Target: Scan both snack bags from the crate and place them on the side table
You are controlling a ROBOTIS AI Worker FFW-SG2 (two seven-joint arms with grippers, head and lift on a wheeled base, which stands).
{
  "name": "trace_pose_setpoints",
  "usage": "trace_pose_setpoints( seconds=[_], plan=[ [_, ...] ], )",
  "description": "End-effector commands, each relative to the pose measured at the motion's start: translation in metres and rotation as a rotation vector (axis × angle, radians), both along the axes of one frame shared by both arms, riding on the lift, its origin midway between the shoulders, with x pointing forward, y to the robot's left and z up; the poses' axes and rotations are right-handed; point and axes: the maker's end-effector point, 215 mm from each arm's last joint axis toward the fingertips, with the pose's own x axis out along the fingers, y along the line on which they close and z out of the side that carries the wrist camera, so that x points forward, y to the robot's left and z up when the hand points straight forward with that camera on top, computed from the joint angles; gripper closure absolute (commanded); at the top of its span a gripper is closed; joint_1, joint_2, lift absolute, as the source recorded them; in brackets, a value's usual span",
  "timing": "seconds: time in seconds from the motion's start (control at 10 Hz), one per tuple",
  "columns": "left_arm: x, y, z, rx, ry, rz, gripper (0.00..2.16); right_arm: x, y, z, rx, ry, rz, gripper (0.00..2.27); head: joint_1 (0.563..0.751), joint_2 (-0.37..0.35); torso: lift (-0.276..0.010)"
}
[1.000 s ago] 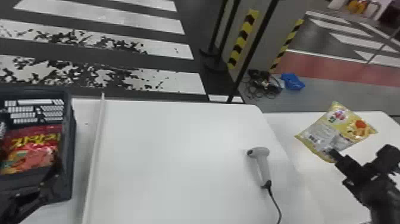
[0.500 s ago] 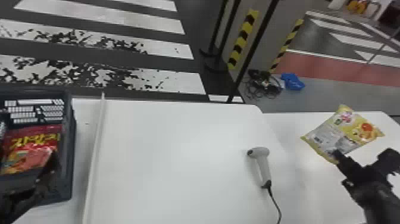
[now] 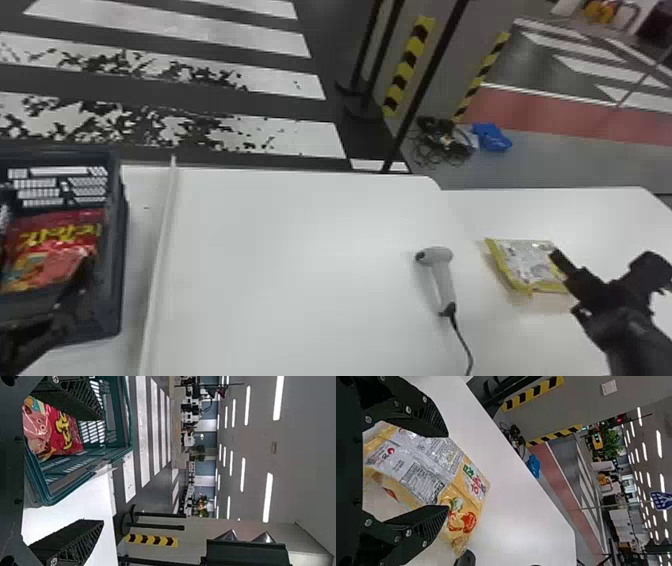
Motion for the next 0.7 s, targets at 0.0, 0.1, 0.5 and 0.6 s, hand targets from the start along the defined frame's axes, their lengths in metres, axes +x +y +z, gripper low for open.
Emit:
trace_pose_setpoints(
  seconds=[0.0,0.1,0.5,0.6],
  plan=[
    [0.0,0.002,0.001,0.001,-0.002,0.002,0.07,0.003,0.008,0.021,-0.059,-0.037,0.028,0.03,0.695,-0.35,-0.095],
    [0.0,0.001,0.003,-0.001,-0.011,0.002,0.07,0.013,0.022,0.041,-0.097,-0.081,0.063,0.03,0.695,-0.35,-0.095],
    [-0.004,0.004,0.005,0.005,-0.012,0.011,0.07,0.07,0.148,0.088,-0.162,-0.205,0.259,0.04,0.695,-0.35,-0.095],
    [-0.004,0.003,0.006,0.006,-0.014,0.011,0.07,0.083,0.194,0.093,-0.164,-0.231,0.328,0.04,0.695,-0.35,-0.095]
  ],
)
